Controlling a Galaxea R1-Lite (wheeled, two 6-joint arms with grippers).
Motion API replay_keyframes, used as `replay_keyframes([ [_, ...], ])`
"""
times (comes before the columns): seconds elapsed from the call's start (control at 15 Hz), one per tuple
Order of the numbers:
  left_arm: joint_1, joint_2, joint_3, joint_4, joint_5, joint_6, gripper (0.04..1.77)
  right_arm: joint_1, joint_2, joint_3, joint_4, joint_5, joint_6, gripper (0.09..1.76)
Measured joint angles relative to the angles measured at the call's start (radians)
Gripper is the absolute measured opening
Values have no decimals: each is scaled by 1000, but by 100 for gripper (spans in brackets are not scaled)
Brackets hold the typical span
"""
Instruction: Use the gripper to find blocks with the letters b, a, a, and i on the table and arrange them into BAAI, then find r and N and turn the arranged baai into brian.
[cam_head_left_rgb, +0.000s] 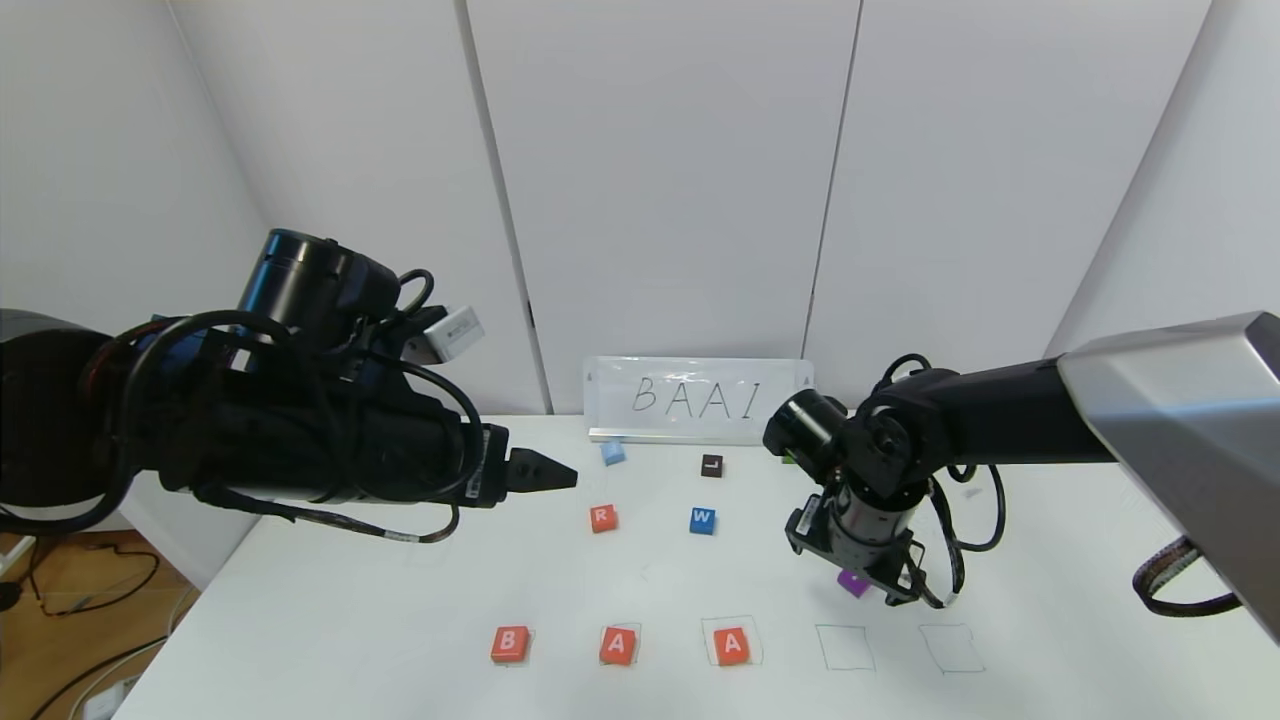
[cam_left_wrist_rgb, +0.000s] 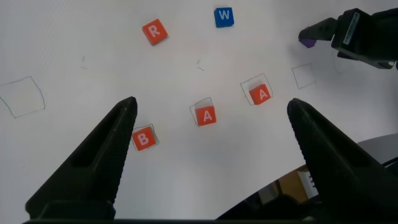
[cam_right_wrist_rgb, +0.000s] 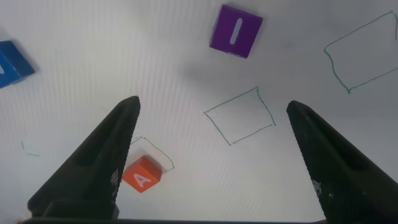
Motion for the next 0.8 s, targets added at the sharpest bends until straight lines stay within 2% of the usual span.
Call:
replay_keyframes([
  [0.27,-2,2,1,0,1,0,172,-45,22,-26,1,5,-2,170],
  [0.8,-1,8,0,0,1,0,172,-84,118,-103,4,8,-7,171],
])
